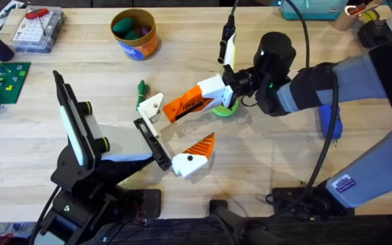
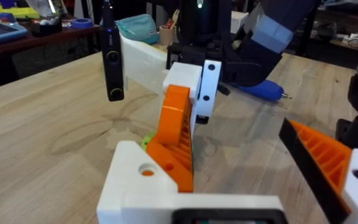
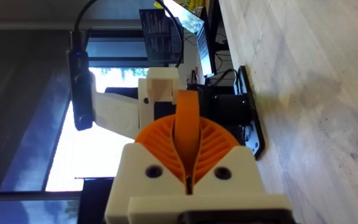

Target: Pick up the gripper from the table and insert it into the empty holder that is missing its gripper. Then pick up a screw, insert it into the mounting hole, and use the screwdriver to tighten it. Finally, clean up the table by picking up the vegetable and placing it into the bucket.

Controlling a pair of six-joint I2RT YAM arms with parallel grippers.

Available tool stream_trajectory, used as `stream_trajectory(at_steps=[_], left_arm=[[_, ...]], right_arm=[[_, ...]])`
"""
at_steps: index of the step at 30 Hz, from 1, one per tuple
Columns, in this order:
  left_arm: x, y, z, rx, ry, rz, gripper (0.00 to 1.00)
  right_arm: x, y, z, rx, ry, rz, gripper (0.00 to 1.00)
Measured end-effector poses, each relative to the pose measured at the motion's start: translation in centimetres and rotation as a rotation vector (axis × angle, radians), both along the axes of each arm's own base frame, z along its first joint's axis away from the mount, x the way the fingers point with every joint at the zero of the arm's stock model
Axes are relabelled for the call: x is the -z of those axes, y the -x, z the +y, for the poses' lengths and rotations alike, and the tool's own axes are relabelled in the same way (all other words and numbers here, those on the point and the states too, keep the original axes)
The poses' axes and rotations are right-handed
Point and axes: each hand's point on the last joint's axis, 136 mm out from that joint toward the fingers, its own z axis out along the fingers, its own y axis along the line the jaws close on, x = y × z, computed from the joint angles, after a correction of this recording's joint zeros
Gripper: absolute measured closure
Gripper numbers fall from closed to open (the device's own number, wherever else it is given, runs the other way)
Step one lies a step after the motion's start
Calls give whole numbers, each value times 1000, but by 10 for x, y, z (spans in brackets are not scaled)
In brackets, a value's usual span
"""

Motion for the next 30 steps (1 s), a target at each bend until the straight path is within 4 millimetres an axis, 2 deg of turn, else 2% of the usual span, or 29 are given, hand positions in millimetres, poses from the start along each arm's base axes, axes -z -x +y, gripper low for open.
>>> stream_trajectory(at_steps=[10,16,21,25,30], left_arm=[[-1,-1,0,-4,-1,4,10],[-1,-1,0,-4,-1,4,10],[-1,-1,0,-4,-1,4,10],[-1,-1,0,-4,-1,4,10],[-1,-1,0,-4,-1,4,10]], right_arm=[[3,2,-3,-18,14,36,982],[3,-10,-20,8,7,30,982],[2,-22,-32,53,-3,0,982],[1,-22,-33,51,-15,-31,982],[-8,-18,-34,49,-61,-157,982]])
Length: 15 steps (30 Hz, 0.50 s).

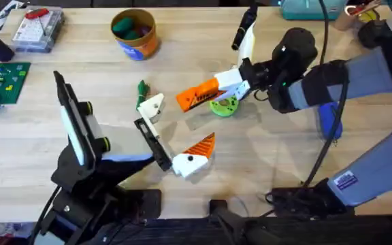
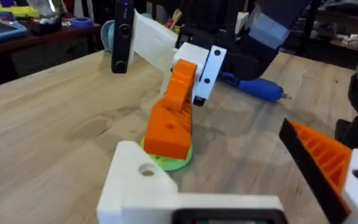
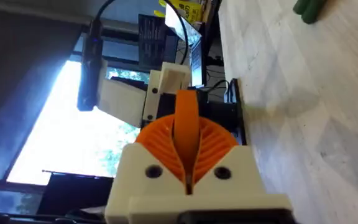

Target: Pick up the gripper from the table and insert it into the empty holder that is missing its gripper. Then pick up a screw, insert it into the mounting hole, and use the screwdriver to tighten it. Finally, clean up the table by picking up the vegetable and placing it into the bucket.

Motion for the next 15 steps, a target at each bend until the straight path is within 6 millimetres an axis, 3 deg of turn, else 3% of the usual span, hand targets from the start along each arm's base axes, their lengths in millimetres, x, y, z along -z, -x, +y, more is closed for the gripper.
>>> stream_trajectory(at_steps=[4,15], left_arm=[[0,0,0,0,0,0,10],[0,0,0,0,0,0,10]], right_arm=[[-4,5,-2,-3,-9,-20,982],[-8,10,1,-19,34,131,982]])
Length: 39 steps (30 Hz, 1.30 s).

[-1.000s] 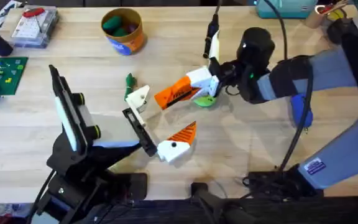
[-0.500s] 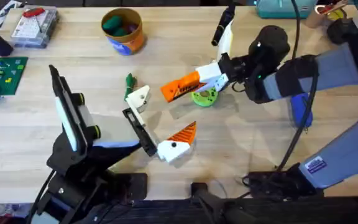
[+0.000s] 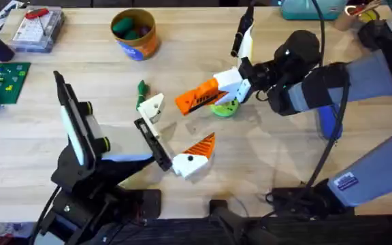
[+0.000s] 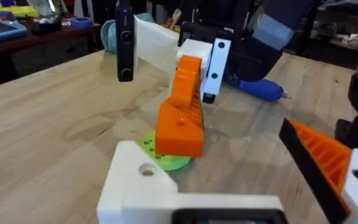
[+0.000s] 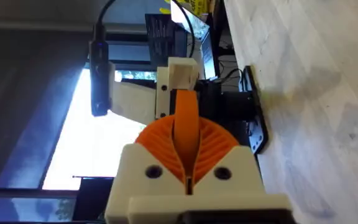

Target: Pick up the gripper from the table and insert it into the empty holder that is missing its gripper. Then pick up a screw, insert it into the mounting hole, and use the screwdriver to tighten it. Finally, clean up the table by picking up the vegetable and placing it into the bucket.

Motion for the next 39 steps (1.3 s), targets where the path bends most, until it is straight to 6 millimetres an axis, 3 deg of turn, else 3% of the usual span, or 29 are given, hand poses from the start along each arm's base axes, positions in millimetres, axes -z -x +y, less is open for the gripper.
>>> stream_trajectory(at_steps=[11,18,27,39], left_arm=[[0,0,0,0,0,0,10],[0,0,0,0,0,0,10],[0,0,0,0,0,0,10],[0,0,0,0,0,0,10]], right_arm=[[-27,13,3,-26,-23,-58,982],[-26,19,9,-53,-13,-28,982],[-10,23,17,-64,21,51,982],[-7,24,29,-42,4,-4,982]])
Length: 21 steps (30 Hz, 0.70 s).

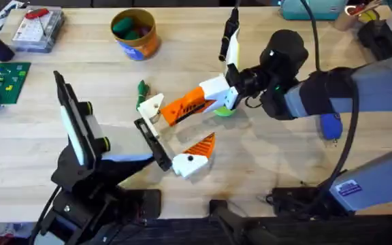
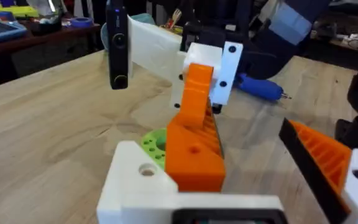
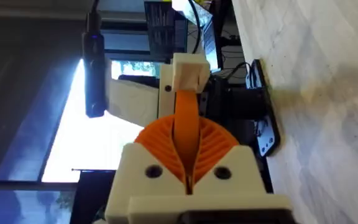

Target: Pick up the gripper from the table and insert it into the empty holder that is missing its gripper. Then pick up a screw, insert it into the mounting hole, and use the screwdriver to tighten it. Finally, clean up the table by picking up the vegetable and placing it into the bucket.

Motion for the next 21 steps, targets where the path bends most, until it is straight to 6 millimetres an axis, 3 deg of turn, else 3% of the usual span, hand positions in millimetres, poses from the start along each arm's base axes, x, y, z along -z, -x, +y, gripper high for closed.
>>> stream_trajectory(at_steps=[21], left_arm=[[0,0,0,-2,1,3,10]], right_arm=[[4,-5,4,36,14,26,982]])
